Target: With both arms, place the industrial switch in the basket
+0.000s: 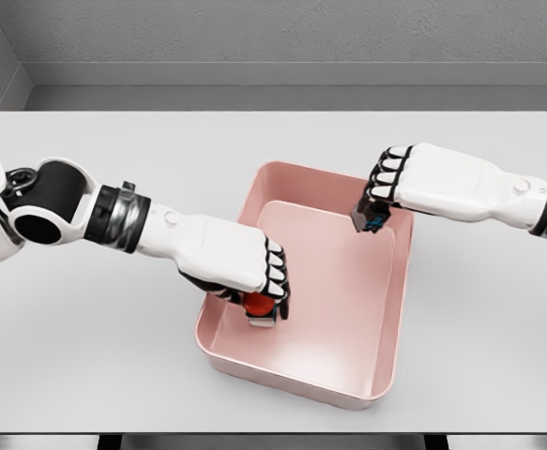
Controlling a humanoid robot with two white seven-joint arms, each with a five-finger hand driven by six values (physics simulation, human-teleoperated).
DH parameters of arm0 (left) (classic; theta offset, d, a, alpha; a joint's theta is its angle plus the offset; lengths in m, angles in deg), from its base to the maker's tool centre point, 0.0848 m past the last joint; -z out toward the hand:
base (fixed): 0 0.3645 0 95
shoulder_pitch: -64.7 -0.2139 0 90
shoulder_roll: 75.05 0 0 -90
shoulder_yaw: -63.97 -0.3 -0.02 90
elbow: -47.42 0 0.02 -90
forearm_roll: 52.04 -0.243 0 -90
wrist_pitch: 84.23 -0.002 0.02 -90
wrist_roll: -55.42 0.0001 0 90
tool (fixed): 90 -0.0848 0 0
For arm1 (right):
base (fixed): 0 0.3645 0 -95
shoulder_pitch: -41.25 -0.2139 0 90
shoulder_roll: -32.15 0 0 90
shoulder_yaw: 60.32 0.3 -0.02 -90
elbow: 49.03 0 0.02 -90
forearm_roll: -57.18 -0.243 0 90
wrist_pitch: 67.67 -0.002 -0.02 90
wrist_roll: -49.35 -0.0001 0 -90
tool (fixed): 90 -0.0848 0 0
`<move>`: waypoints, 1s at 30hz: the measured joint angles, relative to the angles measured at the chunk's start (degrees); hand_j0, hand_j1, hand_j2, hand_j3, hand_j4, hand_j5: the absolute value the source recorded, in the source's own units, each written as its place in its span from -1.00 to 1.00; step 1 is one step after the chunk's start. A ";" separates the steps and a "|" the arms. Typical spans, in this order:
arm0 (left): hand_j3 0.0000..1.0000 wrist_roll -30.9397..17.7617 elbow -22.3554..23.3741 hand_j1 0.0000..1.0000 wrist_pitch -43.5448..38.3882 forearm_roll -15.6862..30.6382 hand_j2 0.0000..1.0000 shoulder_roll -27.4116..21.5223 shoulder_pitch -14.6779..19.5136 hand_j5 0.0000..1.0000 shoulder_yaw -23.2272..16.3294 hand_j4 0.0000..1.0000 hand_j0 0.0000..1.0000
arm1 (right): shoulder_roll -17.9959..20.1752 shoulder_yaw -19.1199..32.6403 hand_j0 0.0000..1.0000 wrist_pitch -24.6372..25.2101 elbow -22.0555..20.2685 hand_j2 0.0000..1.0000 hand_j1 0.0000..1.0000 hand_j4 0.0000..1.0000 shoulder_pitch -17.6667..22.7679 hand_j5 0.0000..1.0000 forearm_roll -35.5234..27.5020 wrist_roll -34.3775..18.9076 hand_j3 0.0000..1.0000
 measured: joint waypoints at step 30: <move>1.00 0.57 16.11 1.00 0.00 18.22 1.00 -11.25 1.40 1.00 -0.10 1.00 1.00 | 3.77 5.65 1.00 0.01 6.37 1.00 1.00 1.00 3.34 1.00 -0.27 0.69 1.00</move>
